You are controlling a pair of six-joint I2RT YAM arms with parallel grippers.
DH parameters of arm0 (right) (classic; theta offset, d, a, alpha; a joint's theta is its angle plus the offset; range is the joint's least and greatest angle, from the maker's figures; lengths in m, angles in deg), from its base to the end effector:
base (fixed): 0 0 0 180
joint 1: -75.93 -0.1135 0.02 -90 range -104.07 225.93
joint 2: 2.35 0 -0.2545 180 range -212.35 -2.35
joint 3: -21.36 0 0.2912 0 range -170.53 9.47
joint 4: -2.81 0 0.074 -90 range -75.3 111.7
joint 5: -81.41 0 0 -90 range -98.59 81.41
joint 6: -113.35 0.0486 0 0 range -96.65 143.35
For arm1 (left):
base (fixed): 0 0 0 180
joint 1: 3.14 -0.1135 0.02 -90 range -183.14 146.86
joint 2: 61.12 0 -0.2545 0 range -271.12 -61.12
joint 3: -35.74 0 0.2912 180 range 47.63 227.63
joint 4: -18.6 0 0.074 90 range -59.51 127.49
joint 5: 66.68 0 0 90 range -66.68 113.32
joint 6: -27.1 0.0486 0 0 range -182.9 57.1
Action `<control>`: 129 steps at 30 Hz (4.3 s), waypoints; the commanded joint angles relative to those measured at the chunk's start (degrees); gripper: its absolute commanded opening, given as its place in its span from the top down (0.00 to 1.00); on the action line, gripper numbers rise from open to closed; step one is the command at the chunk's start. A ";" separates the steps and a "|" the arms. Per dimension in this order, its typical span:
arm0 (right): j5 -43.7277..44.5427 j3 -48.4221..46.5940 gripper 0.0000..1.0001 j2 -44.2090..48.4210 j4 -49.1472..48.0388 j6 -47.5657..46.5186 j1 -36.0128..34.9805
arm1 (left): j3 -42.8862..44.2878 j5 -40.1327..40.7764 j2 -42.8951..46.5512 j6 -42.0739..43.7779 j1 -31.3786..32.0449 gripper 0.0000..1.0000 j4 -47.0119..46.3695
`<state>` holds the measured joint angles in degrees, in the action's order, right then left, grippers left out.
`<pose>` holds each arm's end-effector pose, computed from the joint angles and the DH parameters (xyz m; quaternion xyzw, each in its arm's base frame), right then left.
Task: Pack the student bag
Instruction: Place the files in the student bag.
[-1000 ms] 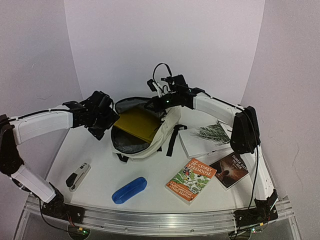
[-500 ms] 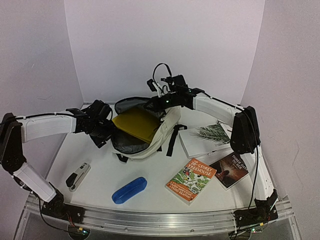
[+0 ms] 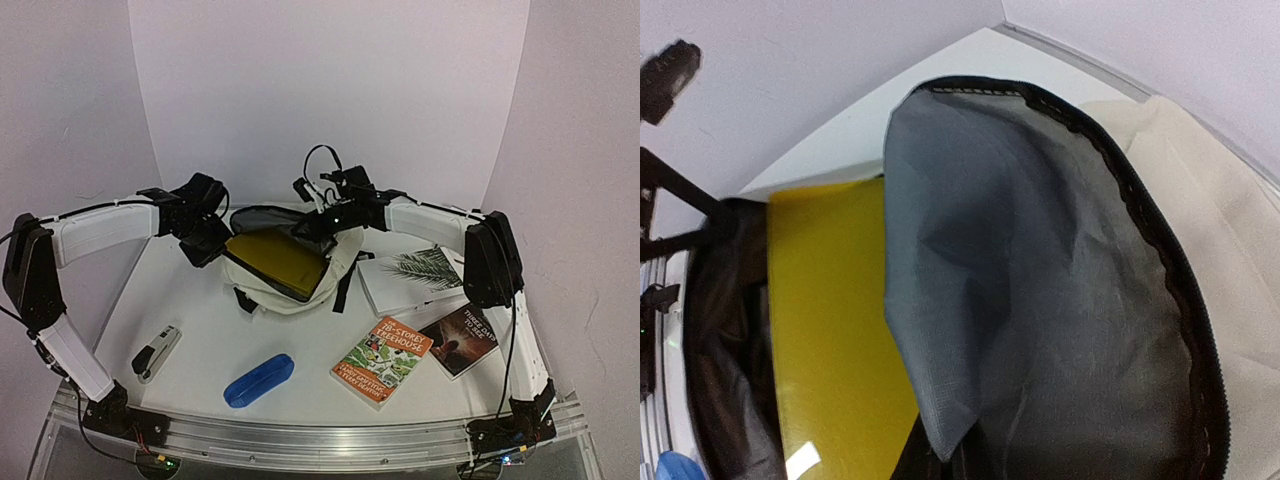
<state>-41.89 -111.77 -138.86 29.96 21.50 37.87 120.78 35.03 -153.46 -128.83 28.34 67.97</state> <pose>0.4513 0.3872 0.2133 -0.4175 0.7335 0.3842 0.3744 0.3344 -0.1932 0.2292 -0.3101 0.9016 -0.1498 0.2617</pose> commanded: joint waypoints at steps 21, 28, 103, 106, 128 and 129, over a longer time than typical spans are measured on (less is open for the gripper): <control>-0.41 -1.14 0.46 6.87 -0.24 -3.53 -7.97 | -0.12 -6.88 4.46 0.89 -0.16 1.00 -6.83; -0.13 -0.67 0.53 2.56 -0.07 -4.66 -10.56 | -1.27 -7.23 6.05 0.65 -0.31 1.00 -8.30; 3.01 10.29 1.00 8.91 15.27 25.98 -5.77 | -10.24 -13.74 8.96 2.62 -6.87 1.00 -12.26; 0.31 7.54 1.00 11.99 16.01 27.41 -4.60 | -7.70 -13.11 8.37 4.86 -6.87 1.00 -10.20; -7.52 9.24 0.99 9.81 17.15 18.07 -3.42 | -10.52 -14.93 4.94 5.75 -8.81 0.99 -8.69; -6.86 10.23 0.95 10.01 16.71 17.42 -3.46 | -12.21 -15.07 5.45 4.95 -8.81 0.97 -9.57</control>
<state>-46.57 -105.70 -128.16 48.80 44.29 35.14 112.45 21.31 -148.33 -121.56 20.34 59.75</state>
